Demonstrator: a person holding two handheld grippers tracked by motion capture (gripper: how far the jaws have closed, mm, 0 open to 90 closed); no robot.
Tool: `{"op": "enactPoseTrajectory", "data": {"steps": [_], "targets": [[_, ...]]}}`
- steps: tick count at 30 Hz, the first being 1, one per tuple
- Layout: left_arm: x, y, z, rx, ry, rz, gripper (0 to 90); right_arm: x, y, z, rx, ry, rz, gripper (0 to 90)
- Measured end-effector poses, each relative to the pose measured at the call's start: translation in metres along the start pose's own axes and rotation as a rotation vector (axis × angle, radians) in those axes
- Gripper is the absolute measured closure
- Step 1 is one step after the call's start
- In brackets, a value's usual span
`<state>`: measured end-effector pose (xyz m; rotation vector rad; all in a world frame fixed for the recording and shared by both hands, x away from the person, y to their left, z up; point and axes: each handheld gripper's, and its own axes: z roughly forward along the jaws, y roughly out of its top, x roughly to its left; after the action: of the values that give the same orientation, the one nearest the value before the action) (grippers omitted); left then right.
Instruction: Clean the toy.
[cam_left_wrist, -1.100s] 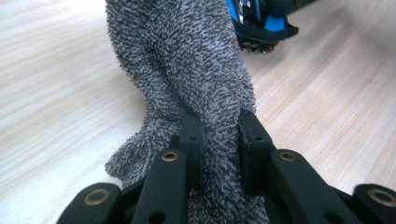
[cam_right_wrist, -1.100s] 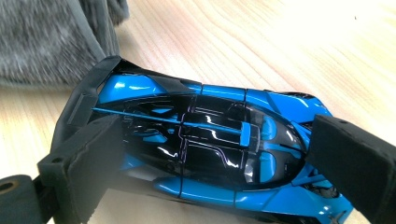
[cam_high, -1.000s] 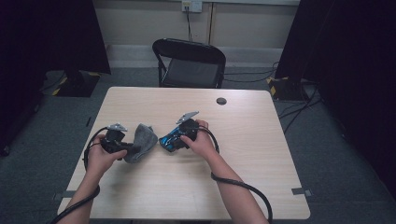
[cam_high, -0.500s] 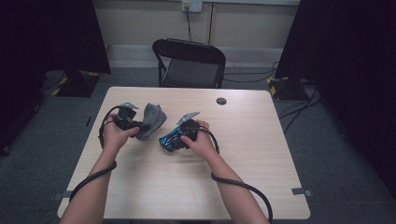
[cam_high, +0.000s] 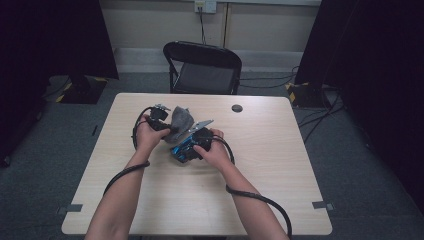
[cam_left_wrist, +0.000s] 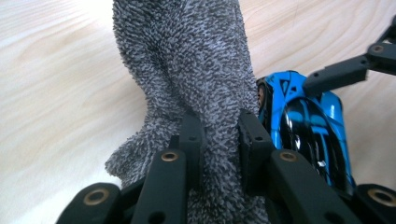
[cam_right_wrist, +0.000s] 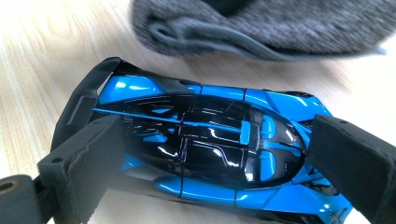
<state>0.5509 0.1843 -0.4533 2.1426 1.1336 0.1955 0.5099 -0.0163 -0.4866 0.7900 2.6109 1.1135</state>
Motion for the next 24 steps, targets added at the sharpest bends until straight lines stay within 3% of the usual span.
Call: {"op": "enactPoseTrajectory", "data": {"steps": [7,8,24], "targets": [[-0.009,0.004,0.029,0.048,0.011,0.019,73.4,0.000,0.001,0.000,0.005,0.002,0.002,3.5],[-0.013,0.005,0.035,0.050,0.011,0.036,73.1,0.000,0.001,0.000,0.006,0.002,0.000,3.4],[-0.018,-0.004,0.035,0.049,0.016,0.092,73.7,0.000,0.000,0.000,-0.002,0.002,-0.002,3.5]]}}
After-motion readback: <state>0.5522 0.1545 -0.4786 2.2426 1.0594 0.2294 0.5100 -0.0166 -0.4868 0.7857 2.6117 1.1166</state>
